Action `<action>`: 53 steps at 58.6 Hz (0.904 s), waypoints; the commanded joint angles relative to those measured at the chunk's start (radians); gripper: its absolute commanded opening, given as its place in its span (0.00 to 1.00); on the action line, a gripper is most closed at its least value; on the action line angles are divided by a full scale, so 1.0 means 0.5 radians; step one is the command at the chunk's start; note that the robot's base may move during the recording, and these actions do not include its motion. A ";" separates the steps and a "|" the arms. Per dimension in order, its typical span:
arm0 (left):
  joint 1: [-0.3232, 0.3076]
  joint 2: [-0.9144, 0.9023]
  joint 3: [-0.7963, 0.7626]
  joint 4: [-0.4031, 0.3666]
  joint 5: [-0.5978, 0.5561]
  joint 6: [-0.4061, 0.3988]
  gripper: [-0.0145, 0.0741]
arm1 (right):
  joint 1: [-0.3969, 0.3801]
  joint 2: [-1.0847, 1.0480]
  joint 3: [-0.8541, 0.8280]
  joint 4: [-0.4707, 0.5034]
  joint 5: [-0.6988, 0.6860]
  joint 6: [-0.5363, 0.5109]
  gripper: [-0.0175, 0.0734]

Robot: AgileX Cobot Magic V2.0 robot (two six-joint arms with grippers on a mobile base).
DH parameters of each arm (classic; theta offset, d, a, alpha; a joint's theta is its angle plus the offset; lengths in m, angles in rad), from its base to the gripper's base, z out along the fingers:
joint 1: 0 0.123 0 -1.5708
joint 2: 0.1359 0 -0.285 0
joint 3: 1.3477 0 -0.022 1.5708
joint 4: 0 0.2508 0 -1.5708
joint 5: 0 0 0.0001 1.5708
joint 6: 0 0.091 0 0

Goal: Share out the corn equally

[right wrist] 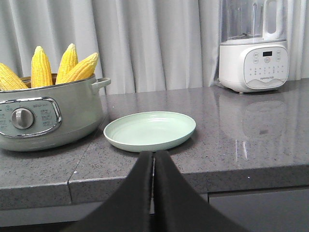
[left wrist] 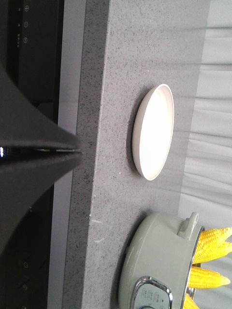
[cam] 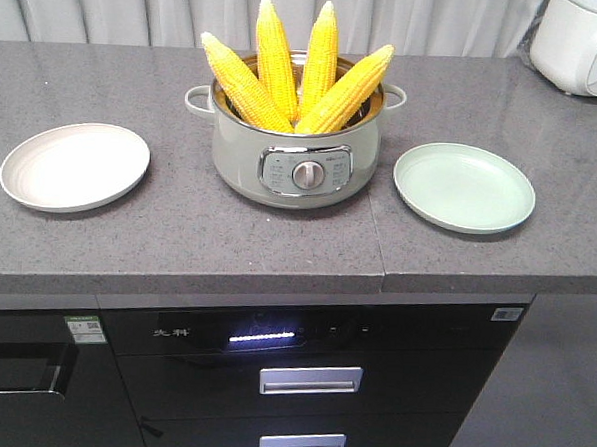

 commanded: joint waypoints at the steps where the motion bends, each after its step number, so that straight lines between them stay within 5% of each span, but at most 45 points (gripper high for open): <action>1: 0.000 -0.028 -0.044 -0.005 -0.144 -0.013 0.16 | -0.015 -0.010 0.036 -0.025 -0.150 -0.002 0.19; 53: 0.000 -0.028 -0.044 -0.005 -0.144 -0.013 0.16 | -0.015 -0.010 0.036 -0.025 -0.150 -0.002 0.19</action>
